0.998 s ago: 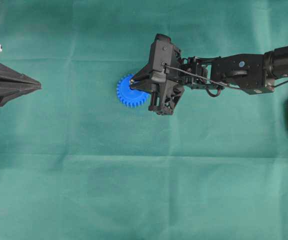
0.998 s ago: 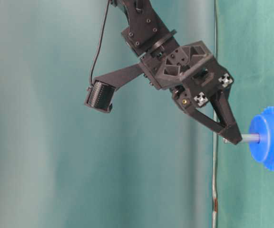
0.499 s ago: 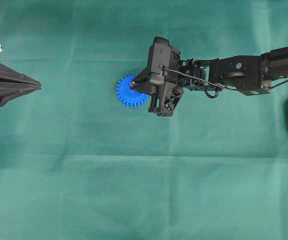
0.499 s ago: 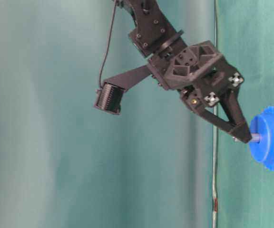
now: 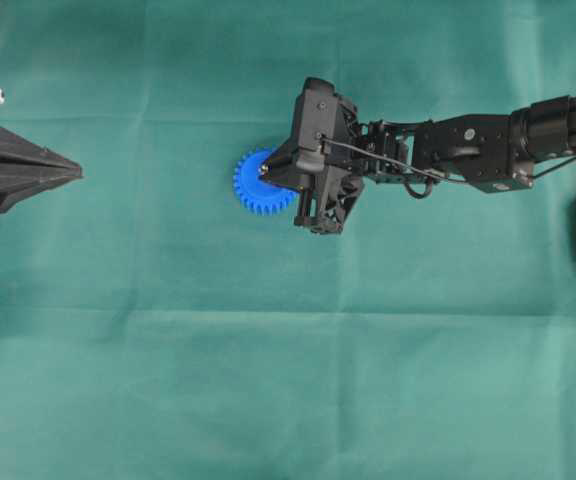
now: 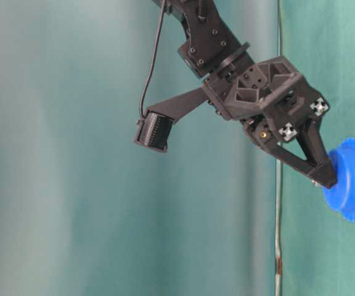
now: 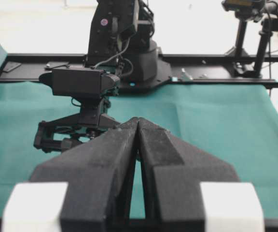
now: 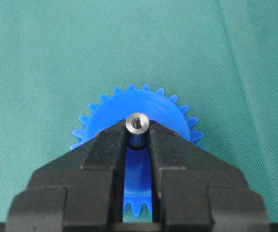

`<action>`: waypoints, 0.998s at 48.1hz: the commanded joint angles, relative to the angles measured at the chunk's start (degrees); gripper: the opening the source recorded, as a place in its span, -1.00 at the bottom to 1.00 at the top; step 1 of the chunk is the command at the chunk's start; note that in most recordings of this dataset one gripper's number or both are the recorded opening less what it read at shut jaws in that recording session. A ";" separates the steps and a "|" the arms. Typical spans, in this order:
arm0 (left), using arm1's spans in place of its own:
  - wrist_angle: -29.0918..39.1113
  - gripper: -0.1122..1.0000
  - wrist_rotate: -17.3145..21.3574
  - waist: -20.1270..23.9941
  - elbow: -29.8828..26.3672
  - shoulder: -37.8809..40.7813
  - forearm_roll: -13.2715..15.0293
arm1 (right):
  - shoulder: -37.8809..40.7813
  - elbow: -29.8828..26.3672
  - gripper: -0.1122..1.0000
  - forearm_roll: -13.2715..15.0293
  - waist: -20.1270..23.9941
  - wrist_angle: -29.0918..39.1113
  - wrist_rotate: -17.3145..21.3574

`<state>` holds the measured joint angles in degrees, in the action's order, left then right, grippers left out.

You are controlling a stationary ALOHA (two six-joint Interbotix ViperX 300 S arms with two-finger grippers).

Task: Insert the shaft placed at a random location into the center hole of the medium gear at another random location.
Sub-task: 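Align the shaft over the gear's center hole and lower it in, then open the right gripper to release the inserted shaft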

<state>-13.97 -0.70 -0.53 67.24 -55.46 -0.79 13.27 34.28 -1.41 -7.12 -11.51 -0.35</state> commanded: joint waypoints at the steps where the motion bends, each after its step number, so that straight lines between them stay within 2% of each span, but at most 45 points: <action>1: -0.35 -0.80 -0.09 0.00 -1.23 0.44 -0.18 | -0.53 -0.88 -0.57 -0.18 0.00 -0.09 0.79; 17: -0.35 -0.80 -0.09 0.00 -1.32 0.44 -0.09 | -0.53 -0.88 -0.52 -0.18 -0.09 1.05 0.88; 20: -0.35 -0.80 -0.09 0.00 -1.23 0.44 -0.09 | -0.53 -0.88 -0.29 -0.26 -0.09 0.97 0.88; 30: -0.35 -0.80 0.00 0.00 -1.32 0.44 -0.09 | -0.44 -0.88 0.68 -0.26 0.00 0.97 0.88; 33: -0.35 -0.80 -0.09 0.00 -1.32 0.44 -0.09 | -0.53 -0.79 0.85 -0.26 0.00 0.97 0.88; 40: -0.35 -0.80 0.00 0.00 -1.32 0.44 -0.09 | -0.53 -0.79 0.76 -0.26 0.00 1.05 0.88; 48: -0.26 -0.80 0.00 0.00 -1.32 0.44 -0.09 | -1.14 -0.88 0.76 -0.26 0.00 1.05 0.88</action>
<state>-13.97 -0.70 -0.53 67.32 -55.46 -0.79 13.36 34.10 -1.49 -6.86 -10.90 -0.35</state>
